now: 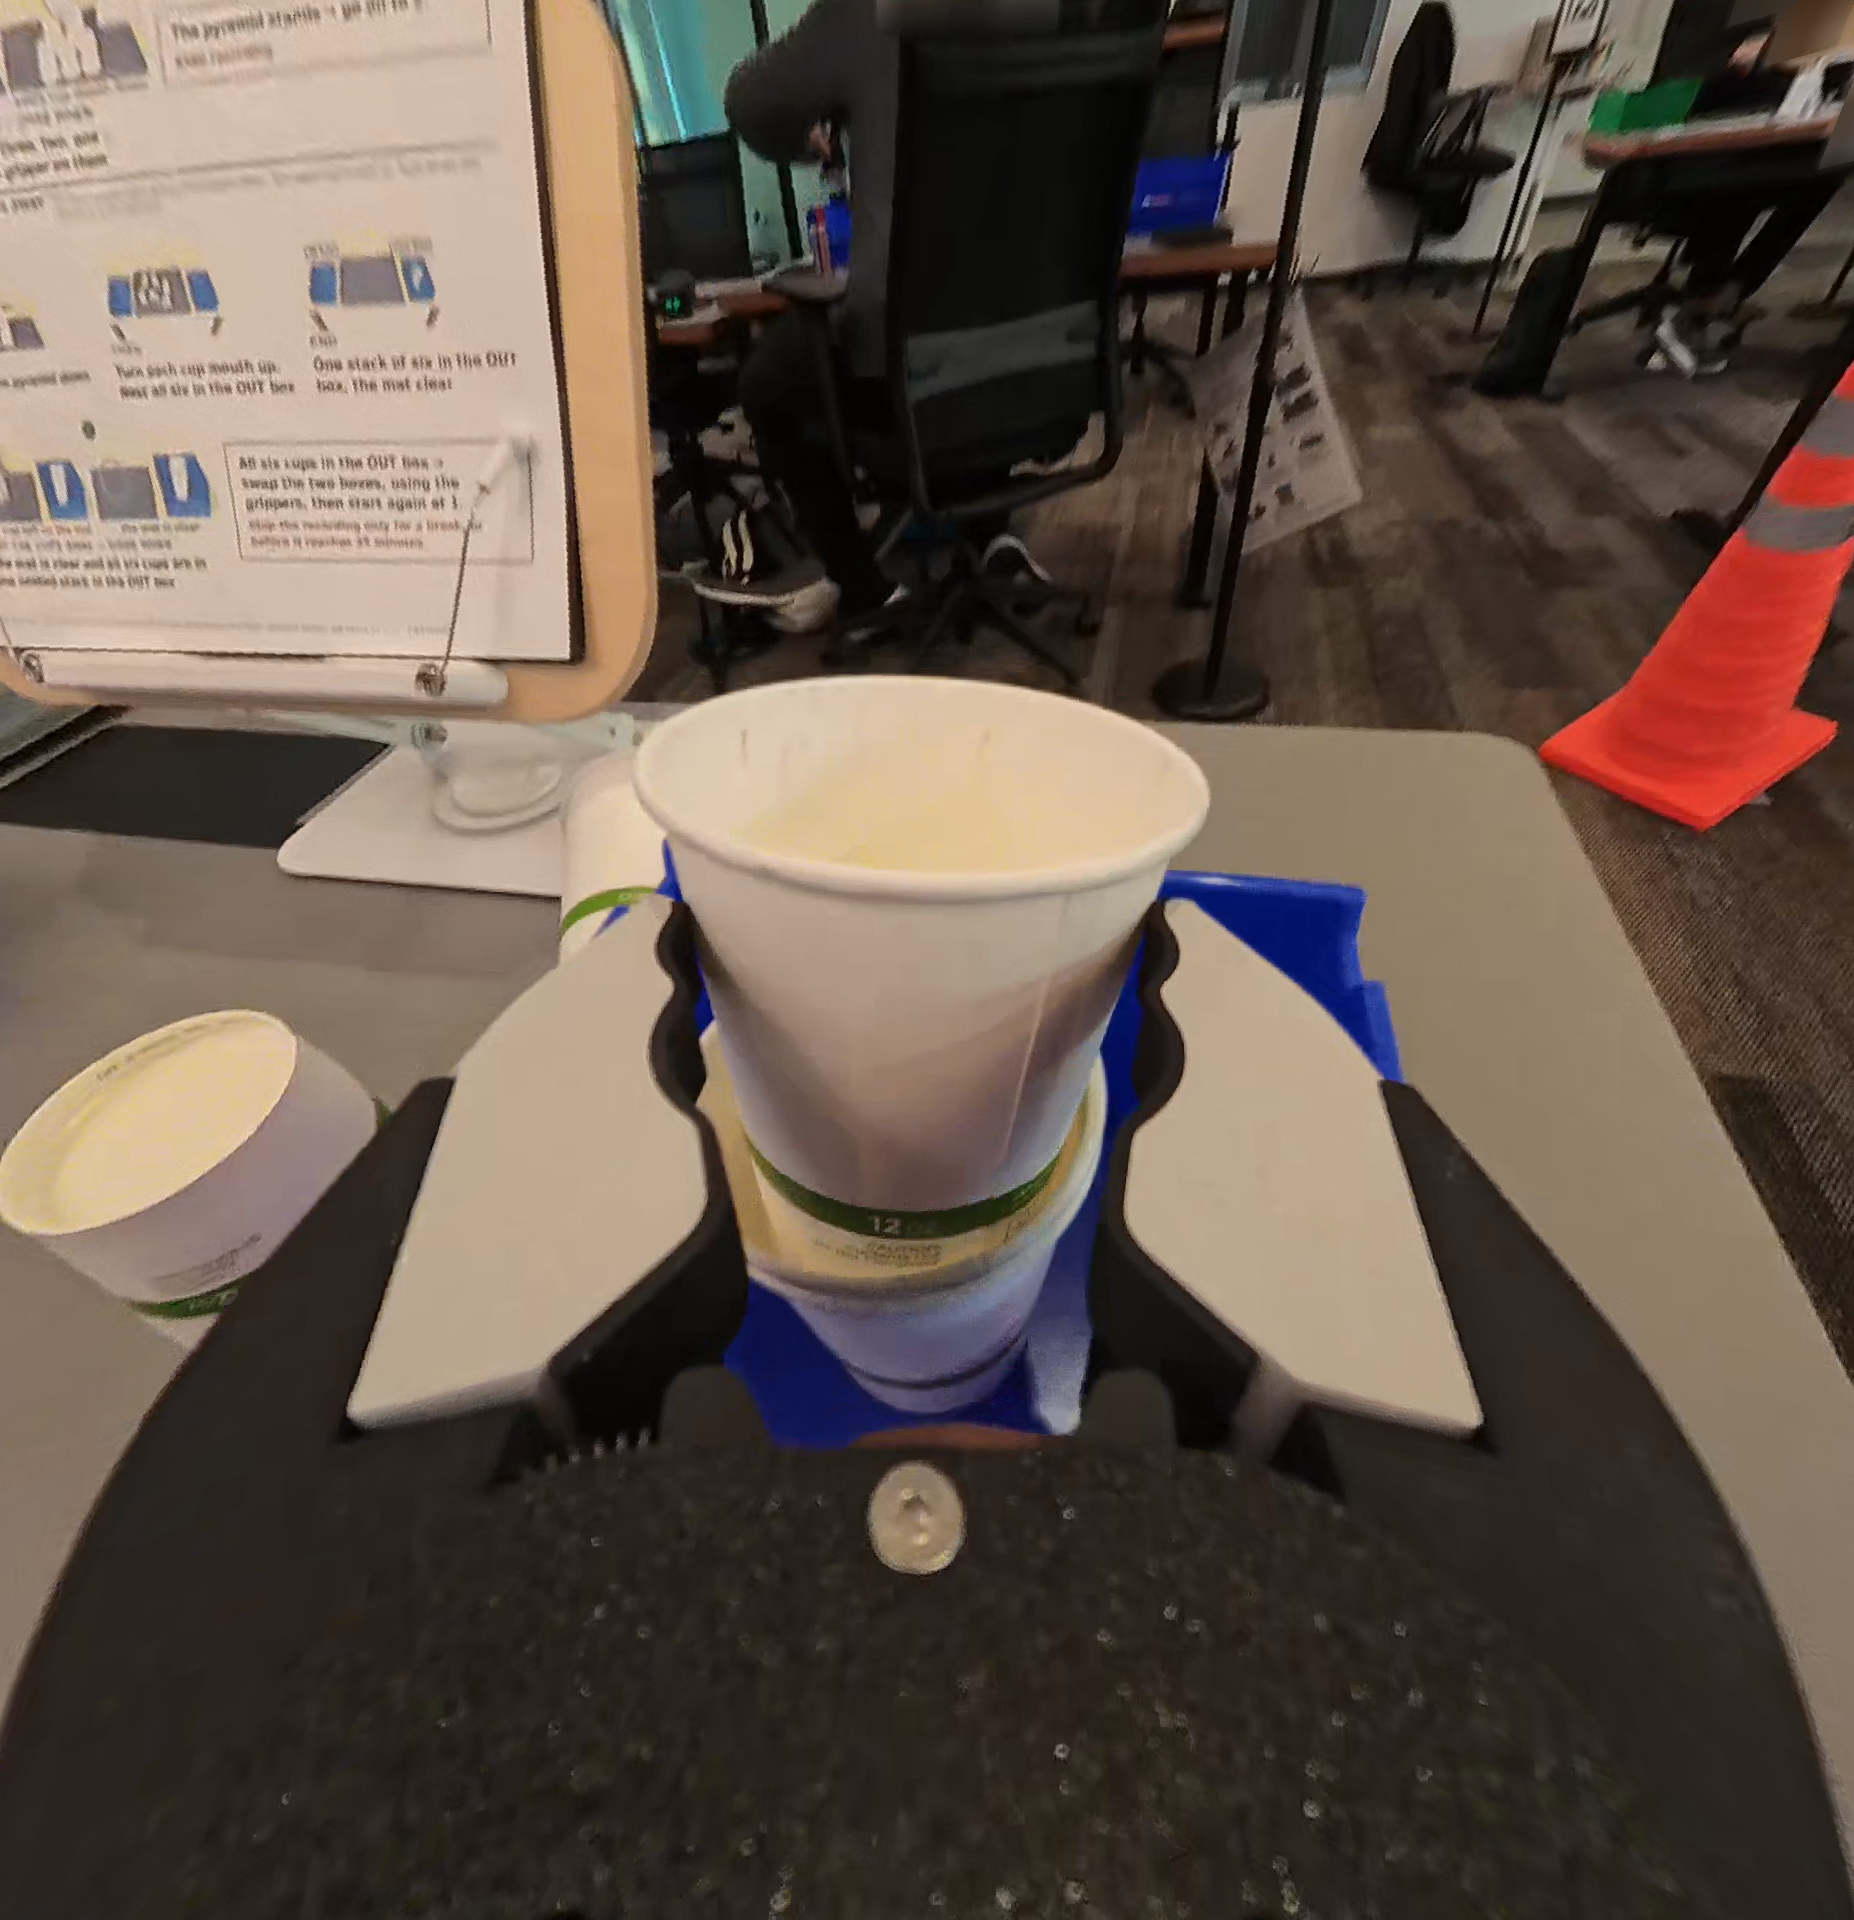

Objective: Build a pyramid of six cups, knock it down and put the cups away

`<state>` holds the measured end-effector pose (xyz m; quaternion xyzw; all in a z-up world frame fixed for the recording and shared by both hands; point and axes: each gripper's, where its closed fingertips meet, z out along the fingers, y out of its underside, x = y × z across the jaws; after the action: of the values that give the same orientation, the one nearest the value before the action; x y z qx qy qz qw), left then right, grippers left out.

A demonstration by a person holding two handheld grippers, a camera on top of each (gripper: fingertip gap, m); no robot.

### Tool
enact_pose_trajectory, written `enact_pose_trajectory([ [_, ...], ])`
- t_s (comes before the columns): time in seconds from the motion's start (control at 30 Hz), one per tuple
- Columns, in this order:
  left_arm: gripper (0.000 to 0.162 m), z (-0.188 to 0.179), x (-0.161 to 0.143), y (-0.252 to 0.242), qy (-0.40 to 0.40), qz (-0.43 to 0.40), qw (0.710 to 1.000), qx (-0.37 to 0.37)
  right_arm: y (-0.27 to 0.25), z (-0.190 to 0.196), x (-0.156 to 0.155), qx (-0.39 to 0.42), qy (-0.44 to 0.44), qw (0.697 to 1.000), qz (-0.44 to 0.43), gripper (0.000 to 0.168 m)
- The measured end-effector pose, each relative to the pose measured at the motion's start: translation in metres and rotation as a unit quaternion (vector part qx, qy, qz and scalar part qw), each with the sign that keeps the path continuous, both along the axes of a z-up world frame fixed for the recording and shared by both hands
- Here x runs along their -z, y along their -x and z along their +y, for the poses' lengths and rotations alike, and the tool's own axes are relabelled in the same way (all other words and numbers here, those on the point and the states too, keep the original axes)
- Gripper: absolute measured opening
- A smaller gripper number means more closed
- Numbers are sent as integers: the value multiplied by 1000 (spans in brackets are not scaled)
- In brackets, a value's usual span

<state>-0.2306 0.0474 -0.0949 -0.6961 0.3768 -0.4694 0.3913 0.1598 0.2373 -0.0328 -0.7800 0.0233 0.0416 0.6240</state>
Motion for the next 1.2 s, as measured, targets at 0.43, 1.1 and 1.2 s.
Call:
enact_pose_trajectory([
  [0.43,75,-5,2,-2,8,0,1000,22,24,-63,9,-79,129,988,-31,97],
  [1.1,75,-10,4,-6,-10,16,999,31,314,-377,82,-659,291,595,-356,79],
  [1.2,75,-13,2,-6,-24,20,999,32,316,-411,122,-662,367,537,-372,80],
])
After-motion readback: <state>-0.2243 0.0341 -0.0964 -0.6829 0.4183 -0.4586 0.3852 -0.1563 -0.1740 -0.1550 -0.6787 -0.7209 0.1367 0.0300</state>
